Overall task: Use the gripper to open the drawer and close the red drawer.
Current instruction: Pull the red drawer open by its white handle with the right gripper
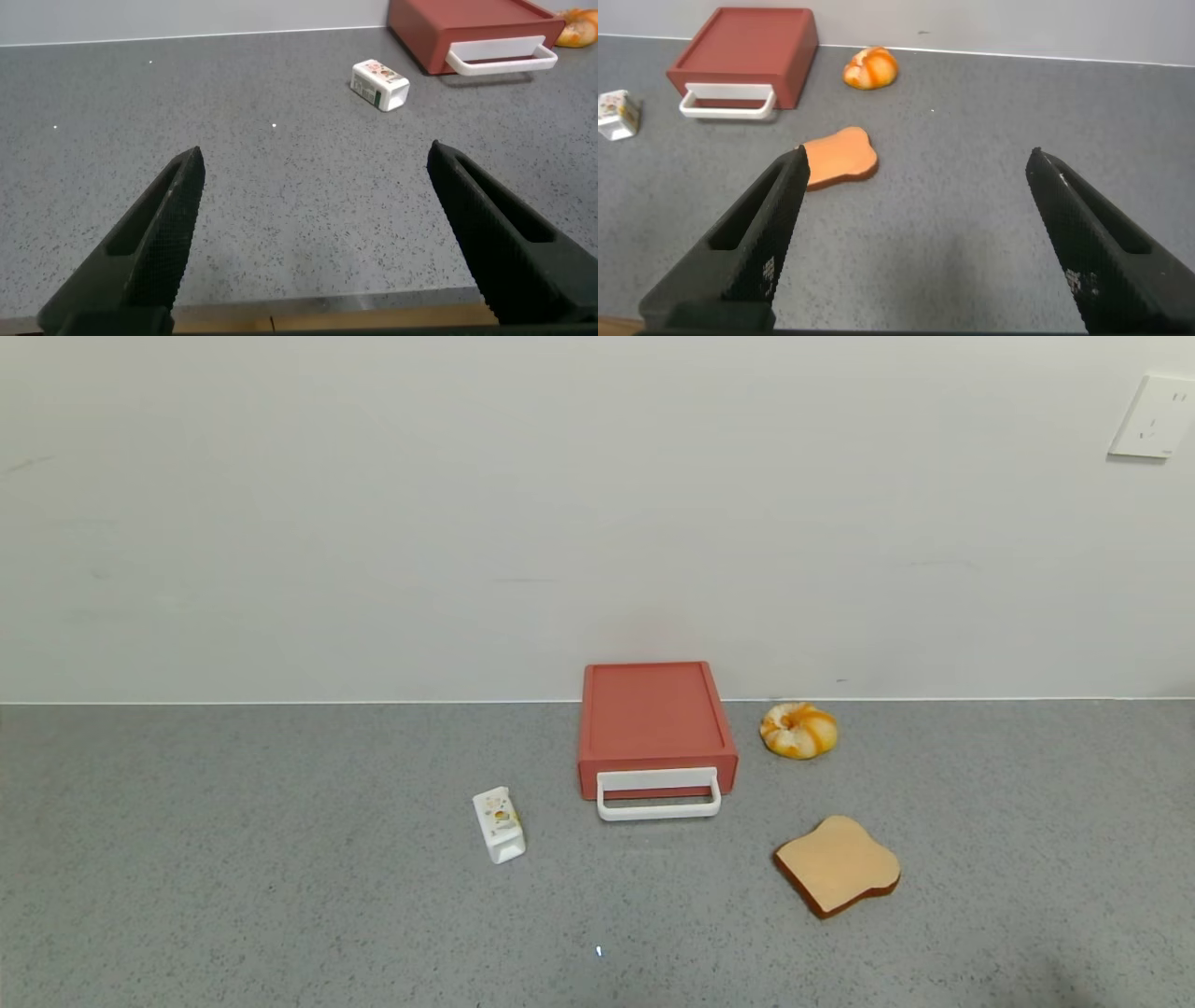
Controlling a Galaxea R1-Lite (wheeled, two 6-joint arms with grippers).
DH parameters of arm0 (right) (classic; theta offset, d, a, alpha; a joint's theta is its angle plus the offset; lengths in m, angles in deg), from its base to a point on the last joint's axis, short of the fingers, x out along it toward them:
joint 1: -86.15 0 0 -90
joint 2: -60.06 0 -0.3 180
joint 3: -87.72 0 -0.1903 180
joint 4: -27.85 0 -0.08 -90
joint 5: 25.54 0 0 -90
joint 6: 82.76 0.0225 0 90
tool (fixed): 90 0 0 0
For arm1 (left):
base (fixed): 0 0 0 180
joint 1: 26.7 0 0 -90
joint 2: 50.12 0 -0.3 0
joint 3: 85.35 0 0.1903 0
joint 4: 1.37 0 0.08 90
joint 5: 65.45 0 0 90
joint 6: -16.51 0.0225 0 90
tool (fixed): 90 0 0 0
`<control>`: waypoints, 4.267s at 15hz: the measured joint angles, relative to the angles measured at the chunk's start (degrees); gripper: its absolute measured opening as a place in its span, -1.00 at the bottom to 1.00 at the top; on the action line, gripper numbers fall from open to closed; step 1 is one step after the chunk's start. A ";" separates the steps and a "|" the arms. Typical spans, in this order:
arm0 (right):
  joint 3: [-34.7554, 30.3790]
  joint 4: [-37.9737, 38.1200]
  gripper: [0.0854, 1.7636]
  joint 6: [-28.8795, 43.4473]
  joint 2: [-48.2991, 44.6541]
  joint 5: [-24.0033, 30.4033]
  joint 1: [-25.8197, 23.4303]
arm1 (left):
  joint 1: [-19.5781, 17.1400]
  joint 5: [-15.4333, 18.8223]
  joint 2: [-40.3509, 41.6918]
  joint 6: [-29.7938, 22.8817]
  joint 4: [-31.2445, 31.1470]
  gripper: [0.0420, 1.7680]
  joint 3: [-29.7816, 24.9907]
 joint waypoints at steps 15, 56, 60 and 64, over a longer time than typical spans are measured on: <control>42.25 7.28 0.94 5.32 55.67 -2.39 18.74 | 0.00 0.02 0.00 -0.06 0.06 0.94 0.00; 82.55 28.47 0.94 -21.44 100.33 6.68 37.60 | 0.00 0.00 0.00 0.55 0.13 0.94 -0.09; 82.55 25.77 0.94 -21.03 102.16 7.19 36.85 | 0.00 0.02 0.00 0.57 0.15 0.94 -0.09; 82.55 25.41 0.94 -21.00 103.36 7.14 36.55 | 0.00 0.02 0.00 0.57 0.15 0.94 -0.09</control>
